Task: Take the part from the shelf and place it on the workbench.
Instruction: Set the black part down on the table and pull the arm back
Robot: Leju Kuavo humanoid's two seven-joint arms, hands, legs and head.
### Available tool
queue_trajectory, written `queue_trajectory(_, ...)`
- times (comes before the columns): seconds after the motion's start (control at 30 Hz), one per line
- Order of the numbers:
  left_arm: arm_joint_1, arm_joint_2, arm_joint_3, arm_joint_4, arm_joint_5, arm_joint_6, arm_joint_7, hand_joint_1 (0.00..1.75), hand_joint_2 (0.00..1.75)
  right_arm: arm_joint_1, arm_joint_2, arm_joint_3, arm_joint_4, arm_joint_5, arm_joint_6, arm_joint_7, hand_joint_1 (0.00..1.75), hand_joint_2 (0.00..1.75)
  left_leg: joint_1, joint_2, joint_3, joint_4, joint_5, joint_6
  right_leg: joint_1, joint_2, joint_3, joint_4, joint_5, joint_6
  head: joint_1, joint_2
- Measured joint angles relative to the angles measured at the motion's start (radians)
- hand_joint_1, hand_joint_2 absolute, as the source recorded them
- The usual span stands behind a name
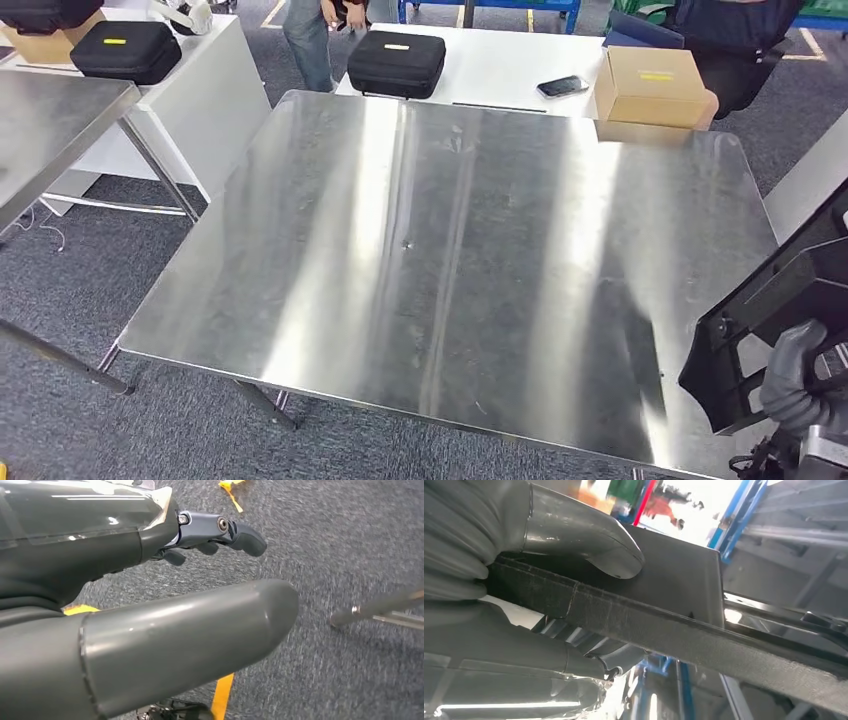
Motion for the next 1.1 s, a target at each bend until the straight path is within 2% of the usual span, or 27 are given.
queue_trajectory(0.03, -0.001, 0.001, 0.000, 0.000, -0.002, -0.002, 0.000, 0.00, 0.00, -0.009, -0.007, -0.009, -0.001, 0.004, 0.000, 0.006, 1.75, 1.75, 0.000, 0.001, -0.004, 0.016, -0.013, -0.005, 0.002, 0.000, -0.003, 0.011, -0.010, -0.032, 0.000, 0.000)
queue_trajectory(0.07, -0.003, 0.001, 0.000, 0.000, -0.005, -0.003, 0.000, 0.00, 0.00, -0.016, -0.013, -0.018, -0.003, 0.008, 0.002, 0.011, 1.75, 1.75, -0.001, 0.002, -0.012, 0.028, -0.018, -0.008, 0.001, 0.002, -0.003, 0.021, -0.009, -0.053, -0.002, 0.000)
queue_trajectory(0.1, -0.004, 0.001, 0.000, 0.000, -0.008, -0.004, 0.000, 0.00, 0.00, -0.022, -0.019, -0.025, -0.006, 0.012, 0.003, 0.015, 1.75, 1.75, 0.000, 0.006, -0.022, 0.049, -0.017, -0.013, -0.001, 0.001, 0.000, 0.025, -0.011, -0.064, -0.004, 0.000)
queue_trajectory(0.17, -0.007, 0.001, -0.001, 0.000, -0.010, -0.007, 0.004, 0.00, 0.00, -0.029, -0.025, -0.035, -0.011, 0.021, 0.007, 0.020, 1.75, 1.75, 0.006, 0.017, -0.077, 0.136, -0.021, -0.025, -0.005, 0.001, 0.017, 0.019, -0.018, -0.079, -0.006, 0.000)
queue_trajectory(0.23, -0.007, 0.001, -0.001, 0.000, -0.010, -0.011, 0.011, 0.00, 0.00, -0.029, -0.027, -0.041, -0.016, 0.026, 0.009, 0.022, 1.75, 1.75, 0.015, 0.027, -0.163, 0.256, -0.059, -0.040, -0.004, -0.001, 0.032, 0.013, -0.029, -0.094, -0.008, 0.000)
queue_trajectory(0.27, -0.007, 0.000, -0.001, 0.000, -0.010, -0.013, 0.014, 0.00, 0.00, -0.027, -0.028, -0.043, -0.017, 0.028, 0.009, 0.023, 1.75, 1.75, 0.020, 0.029, -0.203, 0.297, -0.078, -0.045, -0.004, -0.001, 0.038, 0.012, -0.035, -0.100, -0.008, 0.000)
queue_trajectory(0.3, -0.007, -0.001, -0.001, 0.001, -0.010, -0.015, 0.016, 0.00, 0.00, -0.024, -0.028, -0.045, -0.019, 0.029, 0.009, 0.023, 1.75, 1.75, 0.025, 0.030, -0.229, 0.313, -0.081, -0.048, -0.004, -0.001, 0.044, 0.012, -0.041, -0.105, -0.008, 0.000)
queue_trajectory(0.33, -0.007, -0.001, -0.001, 0.001, -0.010, -0.015, 0.016, 0.00, 0.00, -0.020, -0.027, -0.047, -0.021, 0.030, 0.008, 0.024, 1.75, 1.75, 0.029, 0.031, -0.240, 0.297, -0.059, -0.050, -0.005, 0.000, 0.051, 0.011, -0.048, -0.107, -0.008, 0.000)
queue_trajectory(0.4, -0.007, 0.000, -0.001, 0.001, -0.011, -0.016, 0.016, 0.00, 0.00, -0.010, -0.027, -0.050, -0.028, 0.034, 0.004, 0.024, 1.75, 1.75, 0.034, 0.033, -0.212, 0.184, 0.036, -0.049, -0.008, 0.002, 0.069, 0.009, -0.060, -0.105, -0.008, 0.000)
queue_trajectory(0.43, -0.007, 0.000, -0.001, 0.001, -0.013, -0.016, 0.016, 0.00, 0.00, -0.003, -0.027, -0.052, -0.034, 0.037, 0.002, 0.024, 1.75, 1.75, 0.032, 0.034, -0.192, 0.128, 0.069, -0.049, -0.009, 0.004, 0.079, 0.006, -0.066, -0.102, -0.009, 0.000)
queue_trajectory(0.47, -0.008, 0.000, -0.001, 0.000, -0.014, -0.017, 0.016, 0.00, 0.00, 0.005, -0.027, -0.053, -0.041, 0.040, 0.000, 0.025, 1.75, 1.75, 0.029, 0.035, -0.176, 0.086, 0.082, -0.046, -0.009, 0.004, 0.085, 0.001, -0.069, -0.098, -0.011, 0.000)
queue_trajectory(0.53, -0.007, 0.001, -0.001, 0.000, -0.017, -0.018, 0.016, 0.00, 0.00, 0.019, -0.026, -0.058, -0.056, 0.046, -0.003, 0.029, 1.75, 1.75, 0.018, 0.034, -0.164, 0.064, 0.076, -0.043, -0.005, 0.005, 0.091, -0.012, -0.072, -0.088, -0.014, 0.000)
queue_trajectory(0.6, -0.005, 0.002, -0.001, 0.000, -0.019, -0.018, 0.016, 0.00, 0.00, 0.028, -0.025, -0.062, -0.067, 0.053, -0.003, 0.035, 1.75, 1.75, 0.013, 0.031, -0.150, 0.050, 0.084, -0.042, 0.000, 0.004, 0.096, -0.019, -0.077, -0.075, -0.015, 0.000)
queue_trajectory(0.63, -0.005, 0.001, -0.001, 0.000, -0.022, -0.019, 0.016, 0.00, 0.00, 0.032, -0.025, -0.064, -0.072, 0.058, -0.003, 0.038, 1.75, 1.75, 0.012, 0.030, -0.143, 0.043, 0.085, -0.039, 0.002, 0.004, 0.092, -0.007, -0.087, -0.075, -0.014, 0.000)
queue_trajectory(0.67, -0.005, 0.000, -0.001, -0.001, -0.025, -0.020, 0.016, 0.00, 0.00, 0.034, -0.024, -0.067, -0.076, 0.065, -0.002, 0.041, 1.75, 1.75, 0.010, 0.030, -0.136, 0.035, 0.087, -0.034, 0.006, 0.004, 0.079, 0.026, -0.105, -0.081, -0.012, 0.000)
queue_trajectory(0.7, -0.006, -0.001, -0.001, -0.001, -0.027, -0.021, 0.016, 0.00, 0.00, 0.036, -0.024, -0.070, -0.078, 0.072, -0.001, 0.045, 1.75, 1.75, 0.007, 0.030, -0.132, 0.031, 0.086, -0.027, 0.010, 0.005, 0.050, 0.084, -0.132, -0.092, -0.010, 0.000)
queue_trajectory(0.77, -0.006, -0.001, -0.001, -0.001, -0.032, -0.023, 0.018, 0.00, 0.00, 0.041, -0.022, -0.075, -0.082, 0.085, 0.001, 0.051, 1.75, 1.75, -0.006, 0.028, -0.128, 0.030, 0.081, -0.014, 0.027, 0.007, -0.027, 0.219, -0.182, -0.111, -0.008, 0.000)
queue_trajectory(0.8, -0.006, -0.002, -0.001, -0.001, -0.034, -0.024, 0.019, 0.00, 0.00, 0.044, -0.020, -0.077, -0.083, 0.093, 0.005, 0.055, 1.75, 1.75, -0.014, 0.027, -0.125, 0.031, 0.079, -0.008, 0.036, 0.008, -0.055, 0.260, -0.189, -0.115, -0.008, 0.000)
queue_trajectory(0.83, -0.005, -0.003, -0.001, -0.001, -0.037, -0.026, 0.020, 0.00, 0.00, 0.046, -0.019, -0.079, -0.084, 0.105, 0.011, 0.061, 1.75, 1.75, -0.022, 0.025, -0.121, 0.031, 0.076, -0.003, 0.046, 0.009, -0.064, 0.262, -0.179, -0.115, -0.008, 0.000)
queue_trajectory(0.87, -0.005, -0.004, -0.001, -0.001, -0.042, -0.028, 0.020, 0.00, 0.00, 0.047, -0.017, -0.080, -0.084, 0.121, 0.018, 0.069, 1.75, 1.75, -0.029, 0.023, -0.116, 0.031, 0.074, 0.001, 0.055, 0.009, -0.052, 0.224, -0.152, -0.114, -0.008, 0.000)
queue_trajectory(0.9, -0.005, -0.005, -0.001, -0.001, -0.047, -0.030, 0.021, 0.00, 0.00, 0.047, -0.016, -0.082, -0.085, 0.143, 0.027, 0.081, 1.75, 1.75, -0.036, 0.020, -0.110, 0.031, 0.071, 0.005, 0.063, 0.010, -0.025, 0.155, -0.116, -0.115, -0.008, 0.000)
queue_trajectory(0.97, -0.007, -0.008, -0.001, -0.002, -0.058, -0.034, 0.027, 0.00, 0.00, 0.046, -0.017, -0.087, -0.085, 0.191, 0.044, 0.112, 1.75, 1.75, -0.048, 0.016, -0.102, 0.033, 0.066, 0.009, 0.077, 0.013, 0.027, 0.034, -0.058, -0.132, -0.010, 0.000)
queue_trajectory(1.0, -0.008, -0.009, -0.001, -0.003, -0.063, -0.035, 0.030, 0.00, 0.00, 0.044, -0.019, -0.092, -0.085, 0.213, 0.053, 0.131, 1.75, 1.75, -0.051, 0.014, -0.102, 0.034, 0.064, 0.010, 0.081, 0.014, 0.041, 0.002, -0.042, -0.142, -0.011, 0.000)
queue_trajectory(1.03, -0.008, -0.010, -0.001, -0.003, -0.067, -0.037, 0.032, 0.00, 0.00, 0.041, -0.022, -0.098, -0.084, 0.233, 0.062, 0.152, 1.75, 1.75, -0.053, 0.013, -0.103, 0.035, 0.063, 0.010, 0.082, 0.014, 0.044, -0.006, -0.037, -0.151, -0.012, 0.000)
queue_trajectory(1.1, -0.008, -0.008, -0.001, -0.005, -0.077, -0.041, 0.034, 0.00, 0.00, 0.031, -0.032, -0.115, -0.073, 0.271, 0.086, 0.208, 1.75, 1.75, -0.057, 0.012, -0.106, 0.038, 0.060, 0.007, 0.071, 0.012, 0.049, -0.014, -0.030, -0.157, -0.011, 0.000)
